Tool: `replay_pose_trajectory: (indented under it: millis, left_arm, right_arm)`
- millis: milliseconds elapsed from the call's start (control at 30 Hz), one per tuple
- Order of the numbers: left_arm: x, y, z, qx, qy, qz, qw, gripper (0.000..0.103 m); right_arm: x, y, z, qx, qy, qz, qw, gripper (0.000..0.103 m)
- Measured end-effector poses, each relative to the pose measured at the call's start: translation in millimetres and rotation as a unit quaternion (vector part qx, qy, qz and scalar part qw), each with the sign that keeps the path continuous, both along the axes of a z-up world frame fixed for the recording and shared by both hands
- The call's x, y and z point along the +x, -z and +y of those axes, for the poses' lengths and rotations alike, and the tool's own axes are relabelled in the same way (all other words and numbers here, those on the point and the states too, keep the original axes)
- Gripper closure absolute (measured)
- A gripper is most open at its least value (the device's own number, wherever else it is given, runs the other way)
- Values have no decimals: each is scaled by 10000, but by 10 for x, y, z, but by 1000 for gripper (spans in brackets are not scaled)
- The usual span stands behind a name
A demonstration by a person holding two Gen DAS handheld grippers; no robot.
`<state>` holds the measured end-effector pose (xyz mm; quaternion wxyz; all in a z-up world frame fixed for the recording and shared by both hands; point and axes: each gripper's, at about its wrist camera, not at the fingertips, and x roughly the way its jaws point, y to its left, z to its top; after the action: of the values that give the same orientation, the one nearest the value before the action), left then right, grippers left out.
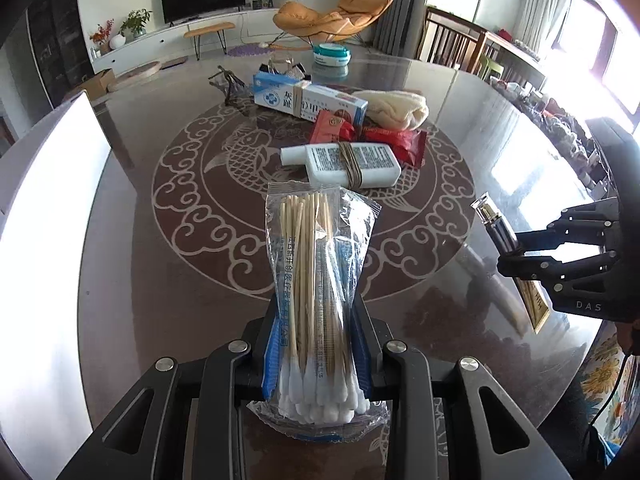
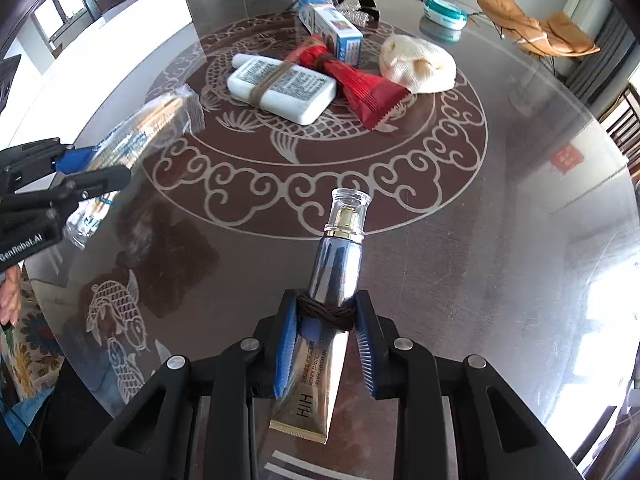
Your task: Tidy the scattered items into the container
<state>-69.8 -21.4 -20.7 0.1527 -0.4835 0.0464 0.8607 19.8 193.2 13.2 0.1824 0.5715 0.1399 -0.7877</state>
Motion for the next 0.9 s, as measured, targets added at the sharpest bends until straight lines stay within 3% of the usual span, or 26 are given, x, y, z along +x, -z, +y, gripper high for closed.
replay_pose_trajectory:
  millis: [233,567,667,767,900]
  left_arm:
    - [209,-469,-264,-280,-335,709,9965,73]
    - [290,-727,-725,-491,-681,1083,9906,73]
    - [317,-789,-887,-339,-757,1097,9905,73]
    - [312,-901,-1173,130,-875,1017,9909,73]
    - [284,-1083,-1775,507,-1294,1019,9850,73]
  right_arm:
    - [102,-384,-192,-230,-184,312,9991,74]
    - [-55,-526,-689,-327,-340,391,9981,74]
    - [-92,-563,-835,-356,-341,407,9980,74]
    - [-151,-658,-1035,-431,-322,437,9976,74]
    - [-257,-1010,-1528,-694,-581,632,9939,74]
